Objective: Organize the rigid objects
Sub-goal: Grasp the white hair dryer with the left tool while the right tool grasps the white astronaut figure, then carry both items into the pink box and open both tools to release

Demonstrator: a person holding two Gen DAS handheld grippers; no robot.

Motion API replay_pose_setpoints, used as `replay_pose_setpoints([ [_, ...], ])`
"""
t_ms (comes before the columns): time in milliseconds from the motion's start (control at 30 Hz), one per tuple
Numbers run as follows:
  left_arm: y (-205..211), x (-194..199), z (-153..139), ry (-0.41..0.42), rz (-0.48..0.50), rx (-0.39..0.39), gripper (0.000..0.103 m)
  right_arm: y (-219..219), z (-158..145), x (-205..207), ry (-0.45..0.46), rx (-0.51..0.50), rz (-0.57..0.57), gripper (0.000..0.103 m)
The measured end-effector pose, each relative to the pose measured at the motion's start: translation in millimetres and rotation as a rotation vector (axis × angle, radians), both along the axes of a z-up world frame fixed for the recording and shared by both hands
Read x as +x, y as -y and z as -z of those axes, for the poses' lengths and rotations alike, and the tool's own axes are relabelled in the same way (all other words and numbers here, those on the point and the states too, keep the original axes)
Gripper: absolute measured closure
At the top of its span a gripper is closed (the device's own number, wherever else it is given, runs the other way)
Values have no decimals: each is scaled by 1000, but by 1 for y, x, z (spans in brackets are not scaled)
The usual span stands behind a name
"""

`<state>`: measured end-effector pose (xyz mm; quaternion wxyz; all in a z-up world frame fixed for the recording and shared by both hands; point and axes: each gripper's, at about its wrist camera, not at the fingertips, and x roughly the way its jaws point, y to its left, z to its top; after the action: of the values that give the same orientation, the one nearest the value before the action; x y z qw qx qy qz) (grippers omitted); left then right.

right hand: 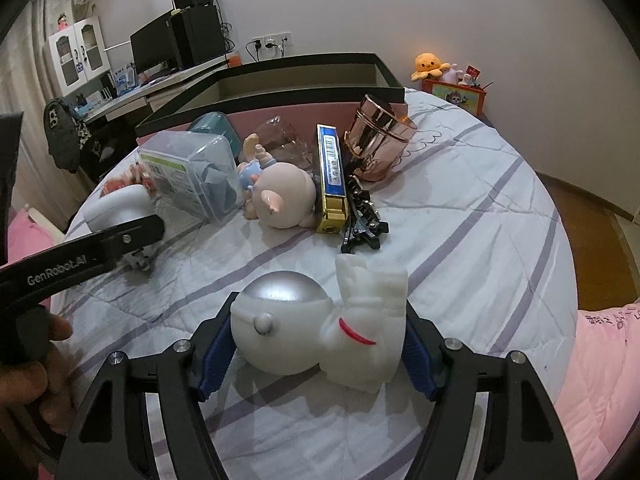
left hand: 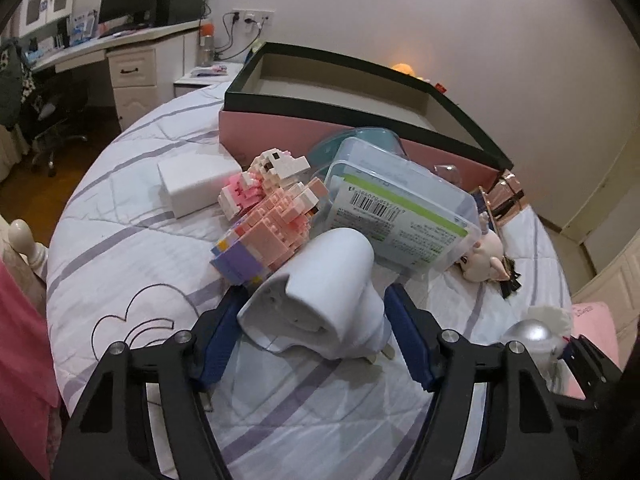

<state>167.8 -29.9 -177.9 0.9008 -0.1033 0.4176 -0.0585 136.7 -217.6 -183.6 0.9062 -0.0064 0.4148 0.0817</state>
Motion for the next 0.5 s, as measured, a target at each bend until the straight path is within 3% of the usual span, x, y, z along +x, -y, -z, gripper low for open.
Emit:
replay_pose_setpoints([
  [400,-4,-9,0,15,39,21,31,-4,-2,-5,-23,-20,29,32],
  [500,-5,-12,2,21,47,51,28,-10,1,-8,-17,-68,25,31],
])
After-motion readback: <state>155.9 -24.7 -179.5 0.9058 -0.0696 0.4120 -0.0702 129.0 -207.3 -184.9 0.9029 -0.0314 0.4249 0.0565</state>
